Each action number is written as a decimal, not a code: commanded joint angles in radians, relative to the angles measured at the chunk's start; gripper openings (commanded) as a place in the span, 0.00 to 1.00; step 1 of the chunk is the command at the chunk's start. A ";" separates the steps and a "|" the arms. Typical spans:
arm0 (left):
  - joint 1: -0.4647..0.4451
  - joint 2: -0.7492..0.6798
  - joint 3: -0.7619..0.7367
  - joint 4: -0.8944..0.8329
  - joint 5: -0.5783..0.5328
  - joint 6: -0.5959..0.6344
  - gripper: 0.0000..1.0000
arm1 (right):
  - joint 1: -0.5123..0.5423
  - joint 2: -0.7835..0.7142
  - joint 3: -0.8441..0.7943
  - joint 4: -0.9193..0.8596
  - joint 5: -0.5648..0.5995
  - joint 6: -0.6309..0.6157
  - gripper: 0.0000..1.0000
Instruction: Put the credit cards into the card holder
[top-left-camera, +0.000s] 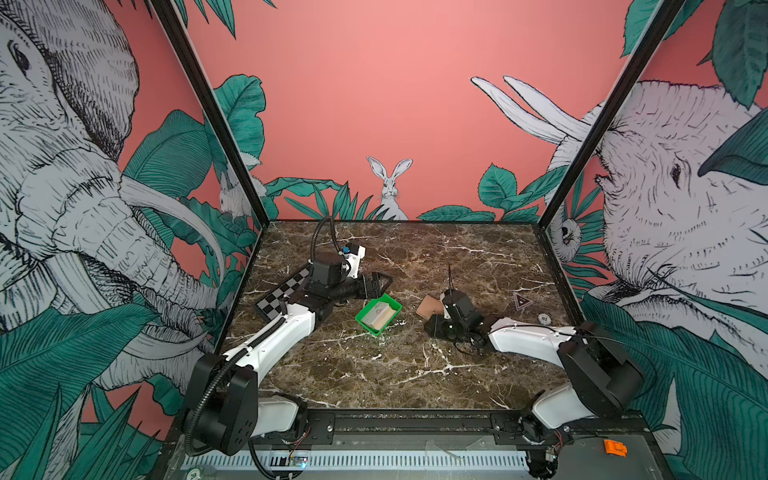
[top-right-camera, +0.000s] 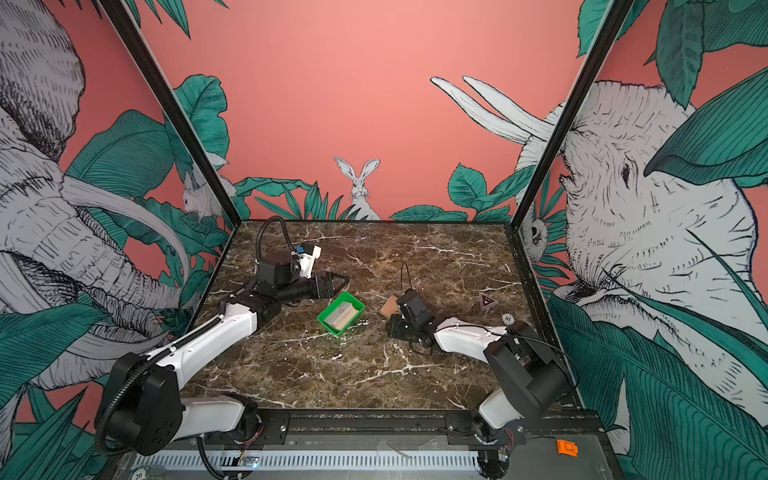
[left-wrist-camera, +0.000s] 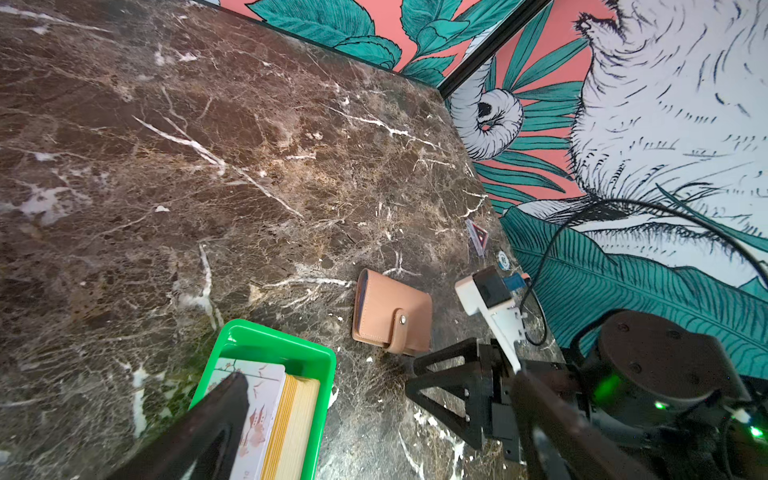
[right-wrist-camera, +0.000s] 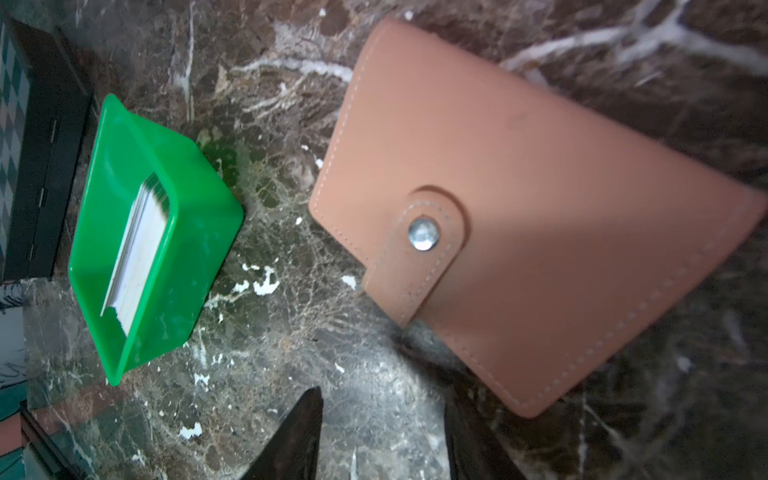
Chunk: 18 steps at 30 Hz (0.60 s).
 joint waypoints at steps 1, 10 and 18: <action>-0.009 -0.048 0.004 -0.042 -0.010 0.029 0.99 | -0.036 0.014 -0.018 0.033 0.028 0.017 0.47; -0.042 -0.067 -0.001 -0.045 -0.022 0.048 0.99 | -0.176 0.073 0.010 0.042 0.015 -0.043 0.45; -0.093 -0.035 0.020 -0.058 -0.033 0.060 0.99 | -0.252 0.169 0.131 -0.002 0.006 -0.112 0.41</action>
